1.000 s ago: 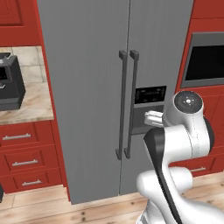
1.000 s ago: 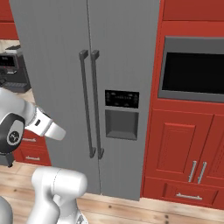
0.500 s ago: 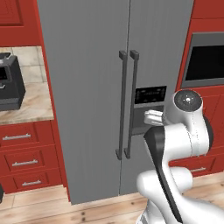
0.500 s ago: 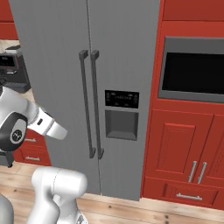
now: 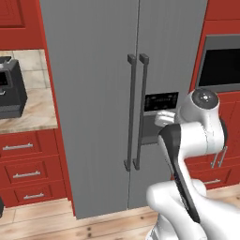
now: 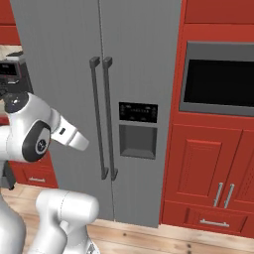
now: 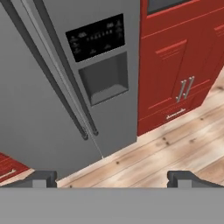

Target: Move the hot dog bun to the plate on the dining table and place the condiment next to that plate. Then navigate to the fridge and take the sausage and place it on the plate as well.

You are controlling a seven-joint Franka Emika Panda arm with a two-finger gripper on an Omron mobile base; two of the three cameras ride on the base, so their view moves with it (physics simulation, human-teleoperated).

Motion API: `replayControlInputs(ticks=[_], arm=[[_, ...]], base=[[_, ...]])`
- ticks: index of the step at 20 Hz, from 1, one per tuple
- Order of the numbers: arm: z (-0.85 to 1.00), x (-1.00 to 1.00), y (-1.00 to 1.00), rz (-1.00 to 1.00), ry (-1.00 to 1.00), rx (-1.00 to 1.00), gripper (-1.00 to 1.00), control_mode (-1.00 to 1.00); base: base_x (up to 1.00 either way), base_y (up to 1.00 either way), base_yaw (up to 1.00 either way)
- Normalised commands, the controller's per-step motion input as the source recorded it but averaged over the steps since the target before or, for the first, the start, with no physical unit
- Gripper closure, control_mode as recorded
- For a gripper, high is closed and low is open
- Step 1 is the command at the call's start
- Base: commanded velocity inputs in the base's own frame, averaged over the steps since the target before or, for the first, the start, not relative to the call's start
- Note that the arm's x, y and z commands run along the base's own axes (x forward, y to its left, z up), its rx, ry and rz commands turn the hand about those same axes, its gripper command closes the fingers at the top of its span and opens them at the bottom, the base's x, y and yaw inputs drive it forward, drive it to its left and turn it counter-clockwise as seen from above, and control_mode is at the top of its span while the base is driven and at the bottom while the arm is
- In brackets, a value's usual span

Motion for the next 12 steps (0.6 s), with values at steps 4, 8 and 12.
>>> replayControlInputs(ticks=[4, 8, 12], arm=[[-0.05, 0.63, -0.06, 0.20, 0.00, 0.01, -1.00, -1.00], [-0.06, 0.42, 0.00, 0.17, 0.00, 0.00, -1.00, -1.00], [-0.08, 0.03, 0.00, 0.08, 0.00, 0.00, -1.00, -1.00]], base=[[0.00, 0.00, 0.00], [0.00, 0.00, 0.00], [0.00, 0.00, 0.00]])
